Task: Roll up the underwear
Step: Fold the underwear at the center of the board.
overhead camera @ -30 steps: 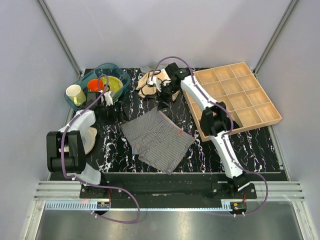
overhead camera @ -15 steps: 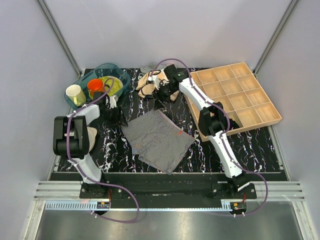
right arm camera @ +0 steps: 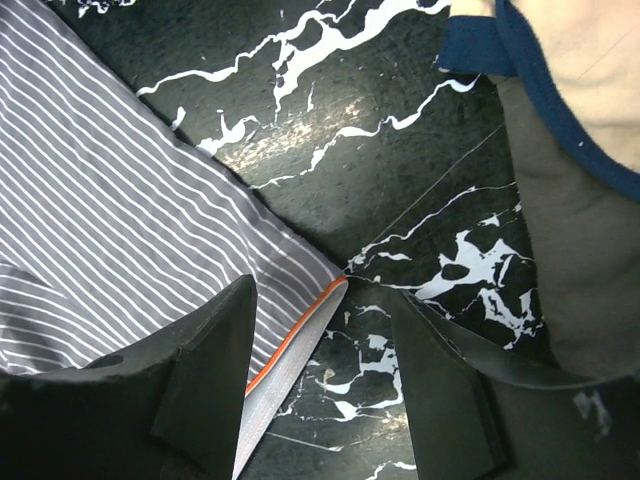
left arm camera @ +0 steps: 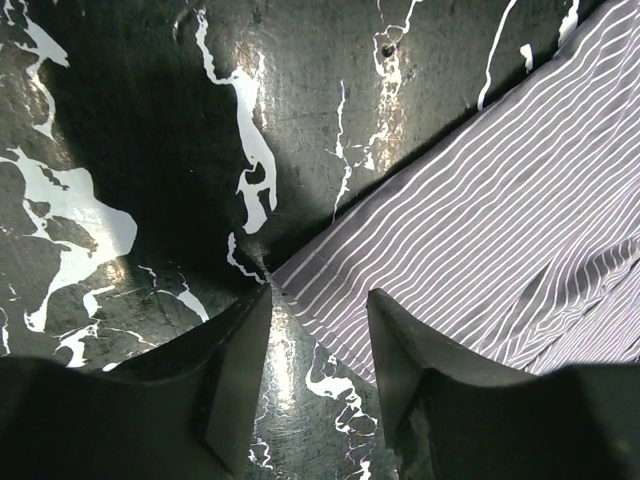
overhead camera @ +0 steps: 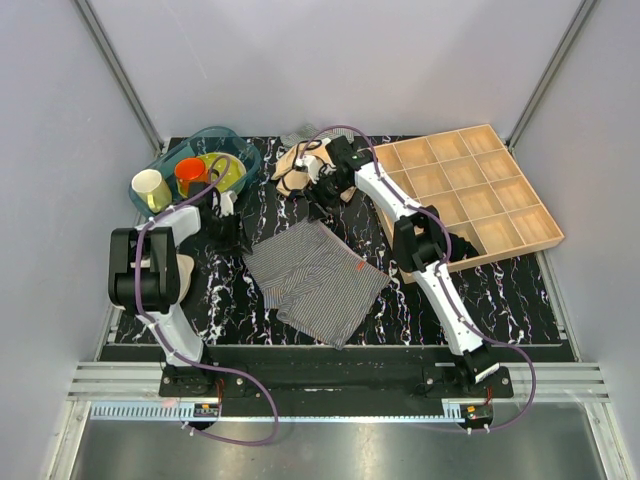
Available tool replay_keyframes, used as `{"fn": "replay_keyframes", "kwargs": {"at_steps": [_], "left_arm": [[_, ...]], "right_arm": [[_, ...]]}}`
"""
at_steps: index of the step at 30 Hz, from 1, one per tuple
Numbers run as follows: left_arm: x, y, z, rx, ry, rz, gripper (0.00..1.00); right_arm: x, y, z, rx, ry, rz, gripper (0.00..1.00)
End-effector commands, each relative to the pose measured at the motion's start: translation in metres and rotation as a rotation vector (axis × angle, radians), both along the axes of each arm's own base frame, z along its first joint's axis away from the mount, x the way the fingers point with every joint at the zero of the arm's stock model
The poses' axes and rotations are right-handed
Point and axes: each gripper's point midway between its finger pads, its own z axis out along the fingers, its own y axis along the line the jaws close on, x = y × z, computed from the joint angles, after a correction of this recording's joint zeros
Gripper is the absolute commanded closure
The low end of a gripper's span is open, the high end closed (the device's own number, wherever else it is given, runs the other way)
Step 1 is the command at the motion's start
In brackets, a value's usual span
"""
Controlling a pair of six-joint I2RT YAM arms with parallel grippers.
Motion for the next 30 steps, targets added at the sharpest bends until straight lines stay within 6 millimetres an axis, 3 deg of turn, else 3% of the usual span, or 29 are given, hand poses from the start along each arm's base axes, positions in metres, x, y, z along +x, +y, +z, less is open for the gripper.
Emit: {"fn": "replay_keyframes", "kwargs": {"at_steps": [1, 14, 17, 20, 21, 25, 30], "left_arm": [[0.007, 0.001, -0.004, 0.017, -0.001, -0.011, 0.53], [0.007, -0.001, -0.007, 0.011, 0.011, -0.018, 0.69], [0.009, -0.001, -0.007, 0.01, 0.009, -0.018, 0.74], [0.014, -0.001, -0.004, 0.01, -0.004, -0.017, 0.8], [0.016, -0.001, -0.001, 0.007, -0.012, -0.016, 0.82], [0.022, -0.002, 0.01, 0.005, -0.056, -0.017, 0.9], [0.029, -0.002, 0.032, 0.006, -0.133, -0.018, 0.97]], "right_arm": [[0.014, 0.002, -0.001, 0.004, -0.048, -0.017, 0.36], [-0.001, 0.006, -0.008, -0.006, -0.024, 0.047, 0.5], [-0.003, 0.008, -0.012, -0.026, -0.037, 0.059, 0.57], [-0.005, 0.009, -0.01, -0.025, -0.044, 0.073, 0.7], [-0.004, 0.009, -0.009, -0.024, -0.049, 0.075, 0.8], [-0.005, 0.011, 0.003, 0.007, -0.056, 0.092, 1.0], [0.003, 0.012, 0.045, 0.073, -0.107, 0.083, 1.0]]}}
